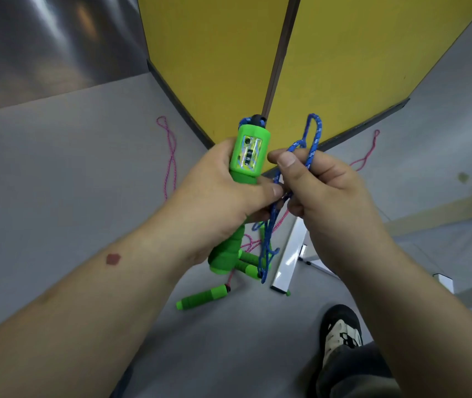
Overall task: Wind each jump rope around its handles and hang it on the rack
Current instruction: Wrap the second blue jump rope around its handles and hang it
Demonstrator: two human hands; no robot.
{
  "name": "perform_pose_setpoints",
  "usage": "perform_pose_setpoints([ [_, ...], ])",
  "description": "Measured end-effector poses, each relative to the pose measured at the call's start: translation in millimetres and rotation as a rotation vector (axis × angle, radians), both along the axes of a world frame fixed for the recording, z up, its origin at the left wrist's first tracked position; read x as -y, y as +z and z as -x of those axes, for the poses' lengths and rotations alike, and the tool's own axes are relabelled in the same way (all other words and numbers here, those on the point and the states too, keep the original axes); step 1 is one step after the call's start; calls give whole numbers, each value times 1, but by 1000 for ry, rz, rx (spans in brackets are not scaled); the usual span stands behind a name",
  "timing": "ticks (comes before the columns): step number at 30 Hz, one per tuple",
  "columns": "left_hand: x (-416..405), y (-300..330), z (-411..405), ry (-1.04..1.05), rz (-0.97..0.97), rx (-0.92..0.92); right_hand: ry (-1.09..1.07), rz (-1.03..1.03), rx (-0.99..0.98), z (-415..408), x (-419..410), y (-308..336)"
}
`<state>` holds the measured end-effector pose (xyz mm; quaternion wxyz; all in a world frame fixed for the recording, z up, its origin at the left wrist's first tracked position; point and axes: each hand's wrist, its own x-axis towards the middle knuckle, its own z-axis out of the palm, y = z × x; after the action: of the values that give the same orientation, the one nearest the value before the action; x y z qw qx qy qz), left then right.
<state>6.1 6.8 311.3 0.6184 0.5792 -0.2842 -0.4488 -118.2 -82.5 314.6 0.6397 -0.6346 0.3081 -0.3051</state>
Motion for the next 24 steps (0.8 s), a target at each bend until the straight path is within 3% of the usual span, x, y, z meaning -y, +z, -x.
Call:
perform_pose_setpoints([
  [5, 3, 9, -4, 153, 73, -168, 60, -32, -136, 0, -1, -8],
  [9, 4, 16, -10, 255, 131, -290, 212, 66, -229, 2, -6, -4],
  [11, 3, 16, -14, 291, 143, -328, 163, 91, -210, 2, -6, -4],
  [13, 2, 15, -16, 270, 138, -300, 103, 120, -153, 2, -4, -3],
  [19, -1, 3, -4, -29, 11, 83, 37, 28, 34, 1, -3, 7],
  [21, 0, 2, -2, -18, 9, 104, 8, 9, 42, 0, -3, 8],
  [24, 0, 7, -4, 68, 68, -4, -10, -5, -32, 2, 0, 4],
])
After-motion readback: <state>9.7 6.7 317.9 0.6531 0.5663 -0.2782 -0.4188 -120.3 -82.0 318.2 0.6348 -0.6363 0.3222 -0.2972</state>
